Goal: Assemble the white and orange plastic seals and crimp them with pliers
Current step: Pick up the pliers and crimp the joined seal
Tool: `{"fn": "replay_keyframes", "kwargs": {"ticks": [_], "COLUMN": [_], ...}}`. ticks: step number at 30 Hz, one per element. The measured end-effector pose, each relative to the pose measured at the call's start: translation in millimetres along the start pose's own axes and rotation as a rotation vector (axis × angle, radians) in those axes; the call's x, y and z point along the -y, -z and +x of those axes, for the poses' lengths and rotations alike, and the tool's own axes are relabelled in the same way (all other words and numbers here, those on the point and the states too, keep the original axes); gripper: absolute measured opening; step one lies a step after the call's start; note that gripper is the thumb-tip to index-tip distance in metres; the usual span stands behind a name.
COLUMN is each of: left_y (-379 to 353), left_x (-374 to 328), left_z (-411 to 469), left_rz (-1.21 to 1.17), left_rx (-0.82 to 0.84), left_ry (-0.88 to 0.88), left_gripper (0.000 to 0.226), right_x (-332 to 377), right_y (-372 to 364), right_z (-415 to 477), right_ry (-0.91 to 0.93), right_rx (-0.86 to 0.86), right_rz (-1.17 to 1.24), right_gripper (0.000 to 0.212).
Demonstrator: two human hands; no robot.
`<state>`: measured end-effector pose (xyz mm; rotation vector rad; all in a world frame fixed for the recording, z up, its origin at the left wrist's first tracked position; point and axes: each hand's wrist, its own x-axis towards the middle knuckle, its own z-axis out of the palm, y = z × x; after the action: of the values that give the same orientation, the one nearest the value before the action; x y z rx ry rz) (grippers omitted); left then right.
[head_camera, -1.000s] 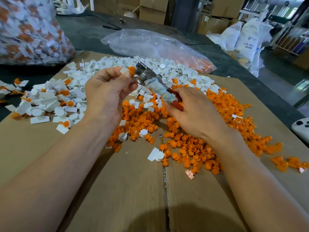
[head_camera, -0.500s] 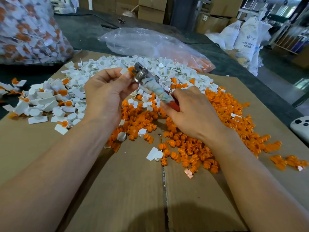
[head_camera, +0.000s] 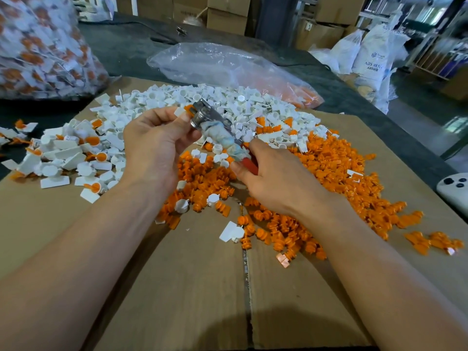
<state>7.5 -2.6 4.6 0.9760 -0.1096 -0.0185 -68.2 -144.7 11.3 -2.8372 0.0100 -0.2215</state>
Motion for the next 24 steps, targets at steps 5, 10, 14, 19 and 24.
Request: {"fn": "replay_keyframes", "kwargs": {"ticks": [5,10,14,19,24], "left_y": [0.4,1.2,0.9,-0.3,-2.2], "left_x": [0.2,0.7,0.3,-0.8,-0.4], "left_z": [0.5,2.1,2.7,3.1,0.6], "left_rz": [0.023,0.034,0.025,0.007,0.014], "left_rx": [-0.011,-0.009,-0.007,0.035,0.084], "left_ry": [0.017,0.023,0.021,0.054,0.151], "left_gripper": [0.028,0.025,0.024,0.020,0.013], "right_x": [-0.1,-0.4,-1.6,-11.4,-36.2], "right_y": [-1.8,-2.2,-3.3,3.3,11.4], "right_z": [1.5,0.6,0.5,3.7,10.0], "right_ry": [-0.002,0.026,0.027,-0.042,-0.205], "right_rx": [-0.006,-0.037,-0.037,-0.096,-0.174], "right_rz": [-0.016,-0.028,-0.025,0.033,-0.085], "right_gripper": [0.028,0.029,0.029,0.035,0.055]}}
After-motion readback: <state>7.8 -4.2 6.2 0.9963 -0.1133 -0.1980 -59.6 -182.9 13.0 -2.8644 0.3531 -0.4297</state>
